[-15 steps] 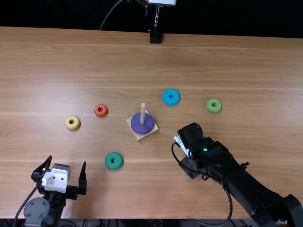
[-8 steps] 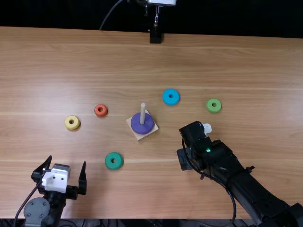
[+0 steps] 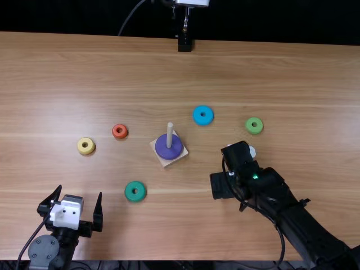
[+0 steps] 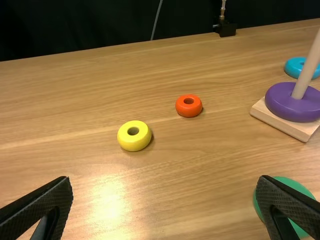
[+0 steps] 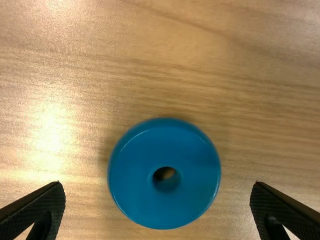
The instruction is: Build the Hanoi tower: stack the rings onto the peg from bottom to top in this color order: purple, dark blue, light blue, dark green, light green, yellow, orange.
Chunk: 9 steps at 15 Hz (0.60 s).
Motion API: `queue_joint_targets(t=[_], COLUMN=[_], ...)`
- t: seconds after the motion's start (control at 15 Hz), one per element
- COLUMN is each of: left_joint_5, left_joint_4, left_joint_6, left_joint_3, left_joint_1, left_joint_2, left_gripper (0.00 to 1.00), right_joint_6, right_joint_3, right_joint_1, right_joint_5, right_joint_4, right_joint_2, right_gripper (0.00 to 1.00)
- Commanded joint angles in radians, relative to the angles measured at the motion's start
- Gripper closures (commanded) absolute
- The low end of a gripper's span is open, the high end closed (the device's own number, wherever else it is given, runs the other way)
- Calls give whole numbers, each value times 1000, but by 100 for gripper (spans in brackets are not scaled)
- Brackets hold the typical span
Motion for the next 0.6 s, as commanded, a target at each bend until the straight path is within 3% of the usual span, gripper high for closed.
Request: queue_joint_targets(t=[0.0, 0.53], left_joint_5=[16, 16], left_joint_4=[-80, -80], left_joint_6=[13, 13], left_joint_3=[-105, -105], left_joint_1=[11, 11], left_joint_2=[-12, -12], left_gripper=[0, 0], right_joint_6=[7, 10], right_joint_3=[24, 21], right_joint_1=[-31, -32], right_joint_5=[-9, -9], right_joint_4=[2, 34], right_joint_2=[-11, 75], right_gripper=[0, 0])
